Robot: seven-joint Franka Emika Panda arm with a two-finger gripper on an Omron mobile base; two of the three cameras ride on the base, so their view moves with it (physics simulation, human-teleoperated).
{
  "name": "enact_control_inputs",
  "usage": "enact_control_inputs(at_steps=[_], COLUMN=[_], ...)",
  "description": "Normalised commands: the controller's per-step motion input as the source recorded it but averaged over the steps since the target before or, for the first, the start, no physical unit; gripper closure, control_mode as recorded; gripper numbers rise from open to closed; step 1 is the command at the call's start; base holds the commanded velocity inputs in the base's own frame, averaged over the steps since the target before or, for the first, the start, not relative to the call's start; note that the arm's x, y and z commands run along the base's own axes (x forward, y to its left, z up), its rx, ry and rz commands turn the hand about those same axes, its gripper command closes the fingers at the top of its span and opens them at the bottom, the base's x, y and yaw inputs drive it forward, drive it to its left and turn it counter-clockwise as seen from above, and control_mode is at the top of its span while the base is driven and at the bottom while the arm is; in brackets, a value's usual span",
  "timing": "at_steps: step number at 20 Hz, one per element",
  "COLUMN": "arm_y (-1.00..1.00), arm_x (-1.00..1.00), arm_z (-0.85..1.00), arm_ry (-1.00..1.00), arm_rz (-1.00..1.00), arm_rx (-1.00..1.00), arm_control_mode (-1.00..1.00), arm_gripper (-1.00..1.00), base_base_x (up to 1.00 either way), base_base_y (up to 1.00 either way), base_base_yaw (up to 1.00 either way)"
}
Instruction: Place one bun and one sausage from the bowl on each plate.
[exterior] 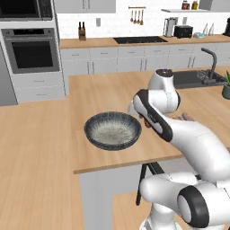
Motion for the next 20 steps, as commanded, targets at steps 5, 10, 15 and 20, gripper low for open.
enact_control_inputs(at_steps=[5, 10, 15, 20], arm_y=[-0.26, -0.33, -0.1, 0.0], arm_x=[-0.55, -0.18, -0.15, -0.02], arm_z=[0.2, 0.13, 0.11, 0.02], arm_ry=[0.0, 0.0, 0.0, 0.0], arm_rz=[0.0, 0.0, 0.0, 0.0], arm_rx=[0.0, -0.02, -0.03, -0.01], arm_control_mode=[-1.0, -1.0, -1.0, 1.0], arm_gripper=[1.0, 1.0, 1.0, 1.0], base_base_x=[0.0, 0.0, 0.0, -0.44], base_base_y=[0.0, 0.0, 0.0, -0.09], base_base_yaw=[0.0, 0.0, 0.0, 0.0])
